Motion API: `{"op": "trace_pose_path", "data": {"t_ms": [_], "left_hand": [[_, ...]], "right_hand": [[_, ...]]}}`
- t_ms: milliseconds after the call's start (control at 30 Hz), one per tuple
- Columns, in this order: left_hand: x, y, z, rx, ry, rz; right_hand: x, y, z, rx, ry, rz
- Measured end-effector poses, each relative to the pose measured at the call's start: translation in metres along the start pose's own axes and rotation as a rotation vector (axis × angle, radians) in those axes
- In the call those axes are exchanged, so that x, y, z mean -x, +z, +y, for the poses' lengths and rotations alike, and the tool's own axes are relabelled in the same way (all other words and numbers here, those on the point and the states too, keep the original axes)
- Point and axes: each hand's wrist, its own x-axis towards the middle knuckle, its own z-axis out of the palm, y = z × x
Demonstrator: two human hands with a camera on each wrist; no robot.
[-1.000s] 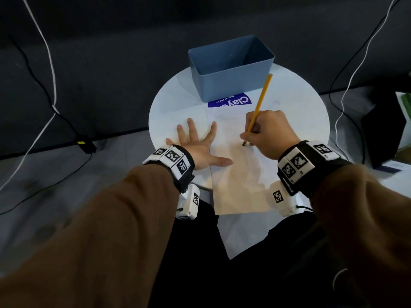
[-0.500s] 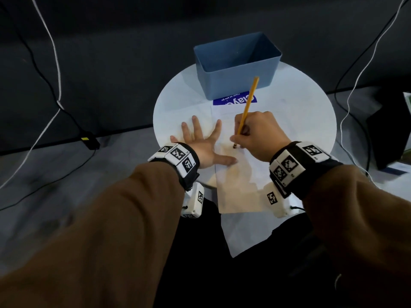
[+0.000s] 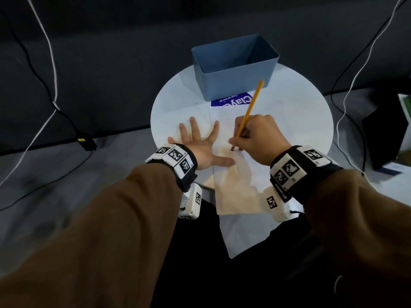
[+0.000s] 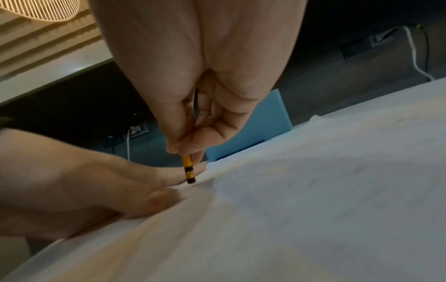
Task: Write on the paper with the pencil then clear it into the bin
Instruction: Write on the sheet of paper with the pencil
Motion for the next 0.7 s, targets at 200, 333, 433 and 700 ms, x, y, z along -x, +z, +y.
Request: {"op": "trace_pose_path", "data": {"t_ms": [200, 333, 433, 700], "left_hand": [[0.000, 0.001, 0.000, 0.007, -0.007, -0.004], [0.001, 0.000, -0.001, 0.031, 0.000, -0.011], [-0.001, 0.001, -0.001, 0.014, 0.002, -0.006], [0.001, 0.001, -0.001, 0.015, 0.000, -0.001]], "right_hand": [[0.003, 0.004, 0.001, -0.004, 0.025, 0.002], [0.006, -0.012, 0.017, 0.011, 0.082, 0.072], [0.005, -0.006, 0.007, -0.046, 0.032, 0.069], [0.001, 0.001, 0.008, -0.001, 0.043, 0.062]]}}
